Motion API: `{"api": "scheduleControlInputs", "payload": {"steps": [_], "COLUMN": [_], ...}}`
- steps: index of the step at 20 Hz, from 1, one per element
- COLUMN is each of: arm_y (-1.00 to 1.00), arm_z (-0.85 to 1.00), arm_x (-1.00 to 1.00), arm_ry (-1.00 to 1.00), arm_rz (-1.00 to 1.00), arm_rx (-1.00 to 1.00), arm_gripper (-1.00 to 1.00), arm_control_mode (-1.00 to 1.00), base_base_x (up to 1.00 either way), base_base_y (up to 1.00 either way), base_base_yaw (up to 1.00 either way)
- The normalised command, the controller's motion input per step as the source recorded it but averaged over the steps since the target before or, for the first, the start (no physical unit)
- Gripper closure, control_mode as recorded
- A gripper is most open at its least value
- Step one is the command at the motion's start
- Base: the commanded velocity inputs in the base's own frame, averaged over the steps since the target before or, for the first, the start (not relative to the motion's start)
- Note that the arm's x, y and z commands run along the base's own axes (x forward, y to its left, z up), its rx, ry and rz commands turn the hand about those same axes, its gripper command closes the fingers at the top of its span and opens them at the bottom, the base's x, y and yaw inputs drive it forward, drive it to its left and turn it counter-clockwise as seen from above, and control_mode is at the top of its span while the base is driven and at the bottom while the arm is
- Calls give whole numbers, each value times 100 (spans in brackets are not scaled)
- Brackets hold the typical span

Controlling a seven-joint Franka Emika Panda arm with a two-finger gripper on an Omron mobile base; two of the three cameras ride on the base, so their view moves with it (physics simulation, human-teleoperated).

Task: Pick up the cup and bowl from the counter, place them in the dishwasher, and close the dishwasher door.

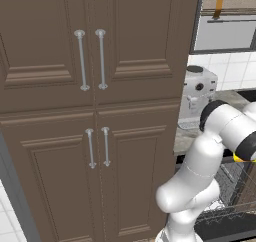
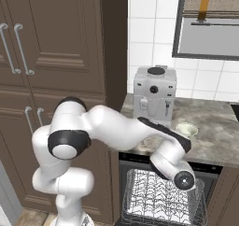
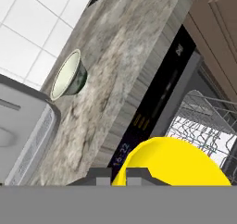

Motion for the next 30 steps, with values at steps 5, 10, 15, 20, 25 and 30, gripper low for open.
{"api": "scheduleControlInputs", "payload": {"steps": [5,10,15,20,25,30], "arm_y": [7,2,0,0,-1,-15], "arm_z": [-38,-47,-55,-37,-13,-12], "arm_x": [-26,-21,-12,-3,1,13], "arm_ry": [-2,0,0,0,0,0], "arm_rz": [-7,-10,-8,-5,-3,-2], "arm_rx": [1,0,0,1,8,9], "arm_gripper": [100,100,100,100,100,100], "arm_control_mode": [-100,-100,-100,-100,-100,-100], "base_base_x": [0,0,0,0,0,0], "base_base_y": [0,0,0,0,0,0], "base_base_yaw": [0,0,0,0,0,0]}}
